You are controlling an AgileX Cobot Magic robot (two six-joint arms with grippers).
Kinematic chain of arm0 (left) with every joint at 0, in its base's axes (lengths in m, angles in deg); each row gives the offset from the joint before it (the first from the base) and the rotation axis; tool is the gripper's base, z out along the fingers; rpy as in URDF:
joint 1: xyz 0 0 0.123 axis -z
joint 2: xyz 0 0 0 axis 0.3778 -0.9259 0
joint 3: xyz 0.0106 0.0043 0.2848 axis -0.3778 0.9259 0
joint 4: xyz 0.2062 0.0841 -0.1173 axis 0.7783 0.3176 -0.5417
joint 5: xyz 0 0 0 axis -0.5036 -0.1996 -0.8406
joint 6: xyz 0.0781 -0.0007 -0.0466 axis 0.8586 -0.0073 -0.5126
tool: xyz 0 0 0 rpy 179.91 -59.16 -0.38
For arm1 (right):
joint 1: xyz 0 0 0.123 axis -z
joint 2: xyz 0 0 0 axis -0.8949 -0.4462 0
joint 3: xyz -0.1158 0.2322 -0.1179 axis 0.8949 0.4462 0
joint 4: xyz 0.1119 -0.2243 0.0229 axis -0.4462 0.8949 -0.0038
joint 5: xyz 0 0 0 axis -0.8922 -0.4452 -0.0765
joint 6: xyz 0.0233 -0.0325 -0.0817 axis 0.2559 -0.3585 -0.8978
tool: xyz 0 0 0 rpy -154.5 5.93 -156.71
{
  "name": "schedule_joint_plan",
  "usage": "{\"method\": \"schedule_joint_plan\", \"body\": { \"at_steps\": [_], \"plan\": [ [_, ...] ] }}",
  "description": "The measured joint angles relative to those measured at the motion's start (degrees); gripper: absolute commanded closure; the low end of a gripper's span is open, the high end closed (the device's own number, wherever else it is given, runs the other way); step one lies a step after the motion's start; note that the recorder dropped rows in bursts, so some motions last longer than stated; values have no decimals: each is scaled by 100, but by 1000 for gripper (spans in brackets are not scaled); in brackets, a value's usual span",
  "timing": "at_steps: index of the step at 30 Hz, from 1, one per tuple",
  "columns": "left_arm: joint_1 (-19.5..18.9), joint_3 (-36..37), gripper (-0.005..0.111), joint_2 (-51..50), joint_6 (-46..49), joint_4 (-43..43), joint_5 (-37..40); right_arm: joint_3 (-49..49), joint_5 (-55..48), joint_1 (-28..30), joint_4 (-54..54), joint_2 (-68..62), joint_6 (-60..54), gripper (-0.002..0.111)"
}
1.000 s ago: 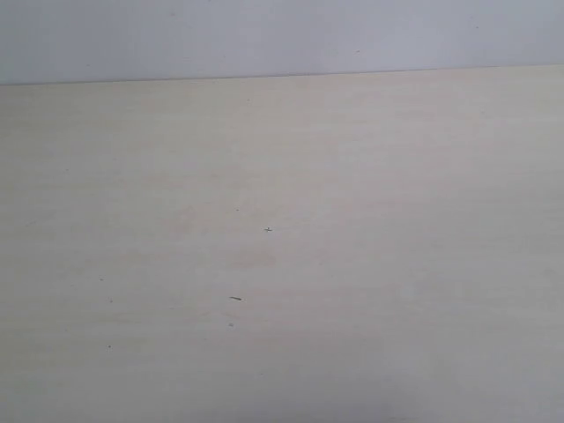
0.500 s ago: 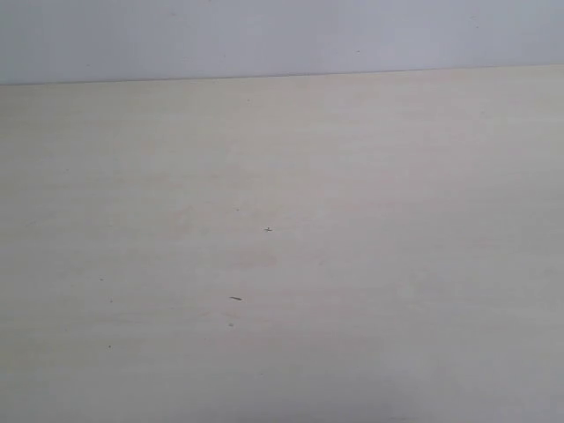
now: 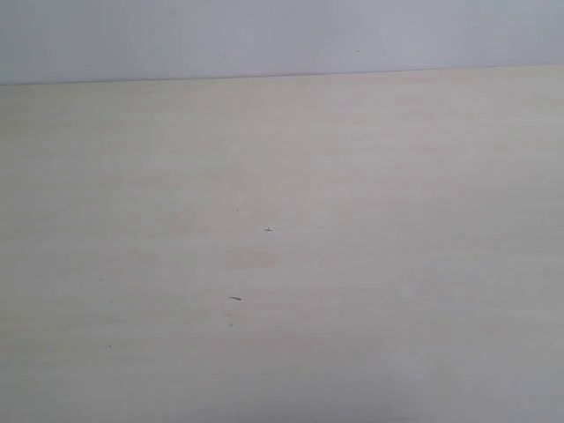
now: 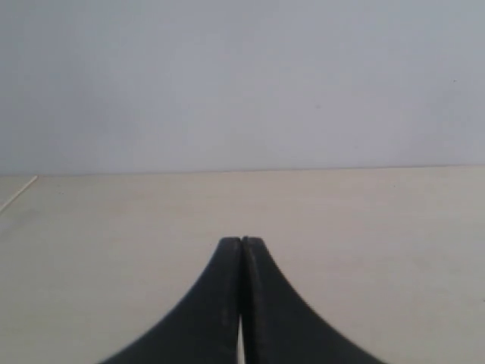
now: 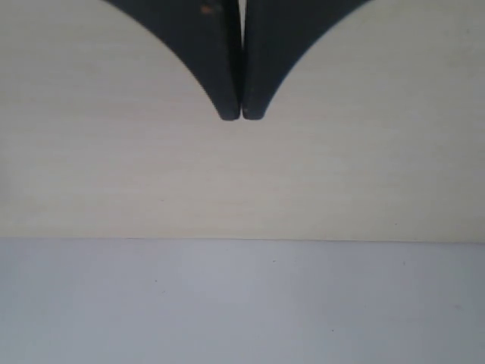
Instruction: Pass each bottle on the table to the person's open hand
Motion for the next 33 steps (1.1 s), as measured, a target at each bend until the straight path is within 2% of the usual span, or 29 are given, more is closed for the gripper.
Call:
{"method": "schedule_joint_plan", "body": {
  "at_steps": [10,33],
  "plan": [
    [0,139,107,0,-11,-84,682,0,0,0,0,0,0,108],
    [0,139,107,0,-11,-89,729,0,0,0,0,0,0,108]
  ]
}}
